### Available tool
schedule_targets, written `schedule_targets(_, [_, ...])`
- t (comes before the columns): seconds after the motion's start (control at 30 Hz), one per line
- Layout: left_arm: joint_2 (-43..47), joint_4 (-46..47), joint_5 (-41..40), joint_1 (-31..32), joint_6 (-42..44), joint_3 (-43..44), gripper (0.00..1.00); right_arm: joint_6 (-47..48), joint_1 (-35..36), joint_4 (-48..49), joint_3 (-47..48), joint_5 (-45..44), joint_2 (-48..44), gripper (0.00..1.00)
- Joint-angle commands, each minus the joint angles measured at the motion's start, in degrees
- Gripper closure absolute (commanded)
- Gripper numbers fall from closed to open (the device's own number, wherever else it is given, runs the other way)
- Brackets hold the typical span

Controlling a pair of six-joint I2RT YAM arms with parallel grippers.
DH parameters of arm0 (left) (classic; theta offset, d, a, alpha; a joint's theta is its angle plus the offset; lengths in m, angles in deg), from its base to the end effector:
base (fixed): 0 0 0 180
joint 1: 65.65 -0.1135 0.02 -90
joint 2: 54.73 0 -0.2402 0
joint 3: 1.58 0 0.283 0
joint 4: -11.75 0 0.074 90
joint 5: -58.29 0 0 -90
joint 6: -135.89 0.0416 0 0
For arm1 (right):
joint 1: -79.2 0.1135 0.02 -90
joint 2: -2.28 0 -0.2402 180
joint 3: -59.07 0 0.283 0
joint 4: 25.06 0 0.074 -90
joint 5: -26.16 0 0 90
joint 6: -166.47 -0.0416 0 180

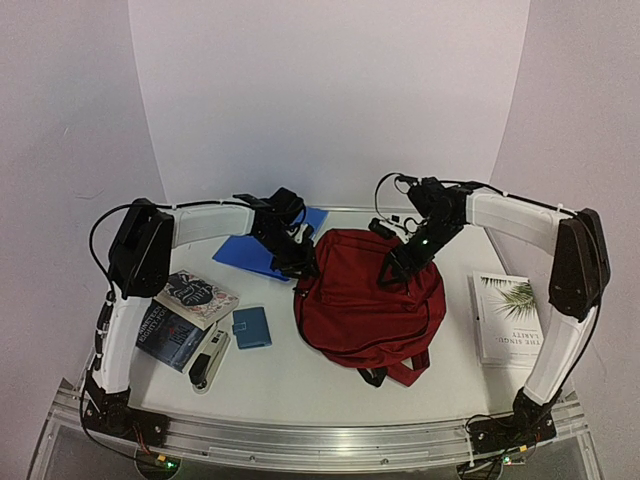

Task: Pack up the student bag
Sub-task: Adjust the student bag at the center of the board.

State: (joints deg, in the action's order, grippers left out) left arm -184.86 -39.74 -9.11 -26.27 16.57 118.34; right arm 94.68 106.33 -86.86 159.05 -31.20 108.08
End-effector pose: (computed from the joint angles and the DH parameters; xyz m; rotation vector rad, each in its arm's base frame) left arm 0.3815 -0.3338 0.1480 0.3896 2.8028 -0.8683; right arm 0.3533 0.2062 0.2151 -1.1777 2.4162 0.8246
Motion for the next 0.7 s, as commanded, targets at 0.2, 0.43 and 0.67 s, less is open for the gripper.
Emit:
schedule_targets(0.2, [-1.2,-1.6,0.7,0.4,2.9,1.7,0.65,-2.1,-1.7,-0.2,3.8,1.7,1.9,0.29])
schedule_targets(0.43, [-0.2,0.2,2.2,0.4,3.4,0.8,0.82,-3.3,-1.7,0.3,4.9,2.2,3.1,0.29])
schedule_targets(0.67, [3.0,2.3,0.6,0.4,3.3,-1.8,1.00,-3.9,-1.8,0.6,5.8,2.1,3.8,0.29])
